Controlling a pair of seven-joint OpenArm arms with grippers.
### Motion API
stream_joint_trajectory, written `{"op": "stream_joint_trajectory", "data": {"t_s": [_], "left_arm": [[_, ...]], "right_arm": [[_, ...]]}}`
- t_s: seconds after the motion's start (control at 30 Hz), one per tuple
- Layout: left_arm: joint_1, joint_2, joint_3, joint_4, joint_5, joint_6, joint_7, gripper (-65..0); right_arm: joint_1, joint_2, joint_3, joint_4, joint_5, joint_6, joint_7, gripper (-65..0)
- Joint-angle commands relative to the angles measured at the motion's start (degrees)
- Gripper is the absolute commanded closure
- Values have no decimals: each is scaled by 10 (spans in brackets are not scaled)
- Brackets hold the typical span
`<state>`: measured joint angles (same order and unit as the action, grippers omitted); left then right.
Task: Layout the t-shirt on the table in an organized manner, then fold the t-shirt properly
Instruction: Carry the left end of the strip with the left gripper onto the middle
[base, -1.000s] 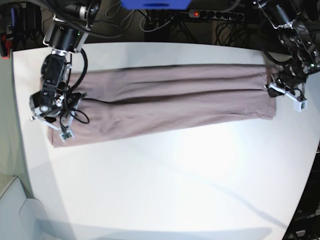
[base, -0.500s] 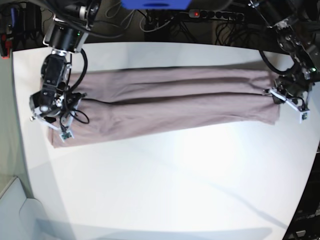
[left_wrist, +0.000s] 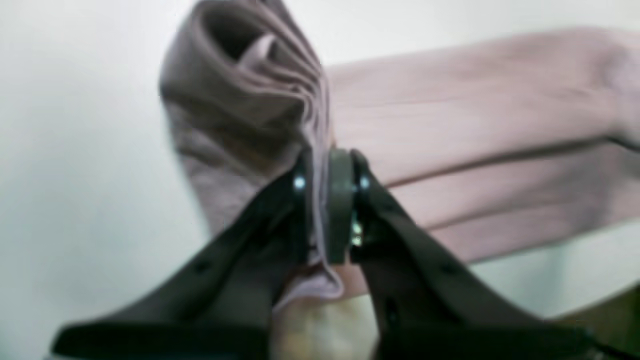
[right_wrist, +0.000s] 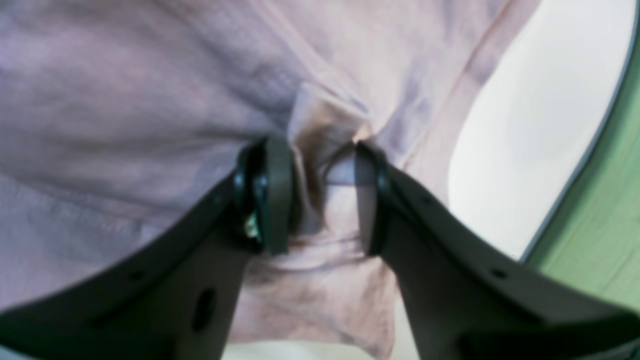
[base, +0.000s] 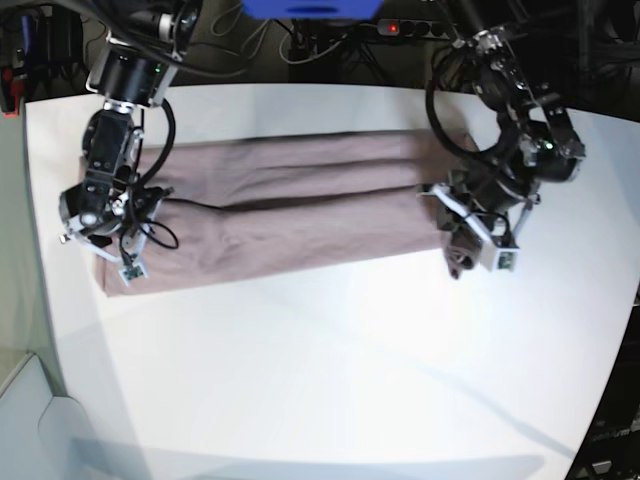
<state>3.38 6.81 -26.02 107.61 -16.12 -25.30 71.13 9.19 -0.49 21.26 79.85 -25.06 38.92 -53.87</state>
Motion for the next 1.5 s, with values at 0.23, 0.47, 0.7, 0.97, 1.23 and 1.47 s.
{"op": "stream_joint_trajectory", "data": {"t_s": [0.23,0.47,0.7,0.97,1.23,1.47], "left_arm": [[-6,22,128,-1,-10,86,-15,-2],[-9,22,240,-76,-10,150,-91,-2],[-30,22,334,-158,-13,208,-180,-2],[-59,22,382,-166,-14,244,-211,-2],[-75,22,382,-214,-16,244,-211,-2],[-79,22,384,-234,-68,244,-230,-2]], "right_arm": [[-17,-8,1,-31,-6,11,-42,-240],[-17,-8,0,-31,-6,11,-42,-240],[-17,-7,-12,-31,-6,11,-42,-240],[-21,-8,-28,-31,-6,11,-42,-240],[-21,-8,-28,-31,-6,11,-42,-240],[-22,-8,-28,-31,-6,11,-42,-240]]}}
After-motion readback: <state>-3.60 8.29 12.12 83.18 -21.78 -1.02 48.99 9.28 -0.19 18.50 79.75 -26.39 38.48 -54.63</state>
